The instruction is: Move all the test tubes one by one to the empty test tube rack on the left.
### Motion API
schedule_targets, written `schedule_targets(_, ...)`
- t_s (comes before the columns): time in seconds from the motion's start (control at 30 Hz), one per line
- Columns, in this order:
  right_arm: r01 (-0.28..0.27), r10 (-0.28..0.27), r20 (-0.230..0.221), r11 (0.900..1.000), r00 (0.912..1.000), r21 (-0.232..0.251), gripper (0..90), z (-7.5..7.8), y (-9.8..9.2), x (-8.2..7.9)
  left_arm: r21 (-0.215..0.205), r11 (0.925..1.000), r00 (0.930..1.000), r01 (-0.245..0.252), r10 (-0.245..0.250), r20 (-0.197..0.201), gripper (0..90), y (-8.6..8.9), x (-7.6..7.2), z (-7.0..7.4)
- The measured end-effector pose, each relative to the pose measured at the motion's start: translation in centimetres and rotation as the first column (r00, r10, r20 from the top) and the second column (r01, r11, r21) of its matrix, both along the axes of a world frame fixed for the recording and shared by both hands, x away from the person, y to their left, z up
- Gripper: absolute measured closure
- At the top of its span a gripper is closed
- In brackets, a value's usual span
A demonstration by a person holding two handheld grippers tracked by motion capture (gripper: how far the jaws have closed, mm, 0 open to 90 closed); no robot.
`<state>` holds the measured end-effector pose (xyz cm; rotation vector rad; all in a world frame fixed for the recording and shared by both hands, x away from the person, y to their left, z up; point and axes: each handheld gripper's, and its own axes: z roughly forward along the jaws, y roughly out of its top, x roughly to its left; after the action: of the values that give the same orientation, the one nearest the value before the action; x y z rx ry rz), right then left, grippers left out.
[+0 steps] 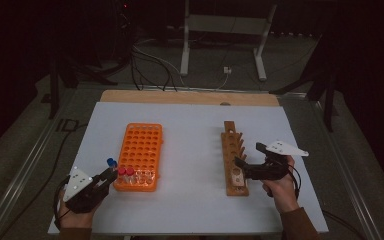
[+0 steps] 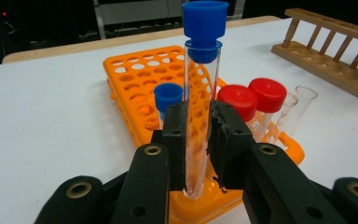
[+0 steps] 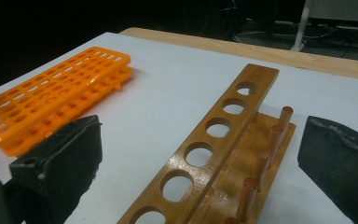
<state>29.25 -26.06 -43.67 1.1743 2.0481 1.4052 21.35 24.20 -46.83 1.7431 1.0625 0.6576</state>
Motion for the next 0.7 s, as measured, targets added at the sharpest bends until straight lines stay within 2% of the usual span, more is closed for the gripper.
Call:
schedule_targets(0.17, -0.002, 0.002, 0.0, 1.0, 1.0, 0.0, 0.2, 0.0, 0.0, 0.0, 0.008, 1.0, 0.9999, 0.002, -0.002, -0.01, 77.7, 0.0, 0.2, -0.3)
schedule_targets(0.37, -0.003, 0.003, -0.001, 1.0, 1.0, -0.002, 0.2, -0.2, -0.1, -0.1, 0.08, 0.9968, 0.9965, 0.006, 0.001, -0.083, 77.9, -0.4, 0.6, -1.2)
schedule_targets(0.5, -0.001, 0.001, -0.003, 1.0, 1.0, -0.003, 0.2, -0.2, -0.1, -0.2, 0.133, 0.9909, 0.9928, 0.019, -0.003, -0.12, 78.3, -0.9, 0.8, -1.6)
schedule_targets(0.6, -0.002, 0.002, -0.003, 1.0, 1.0, -0.002, 0.2, -0.3, -0.2, -0.2, 0.173, 0.9845, 0.9872, 0.028, 0.0, -0.16, 78.4, -1.1, 0.9, -2.1)
schedule_targets(0.7, -0.004, 0.004, -0.002, 1.0, 1.0, -0.003, 0.2, -0.3, -0.2, -0.2, 0.164, 0.9861, 0.9867, 0.027, 0.0, -0.163, 78.3, -1.0, 1.0, -2.1)
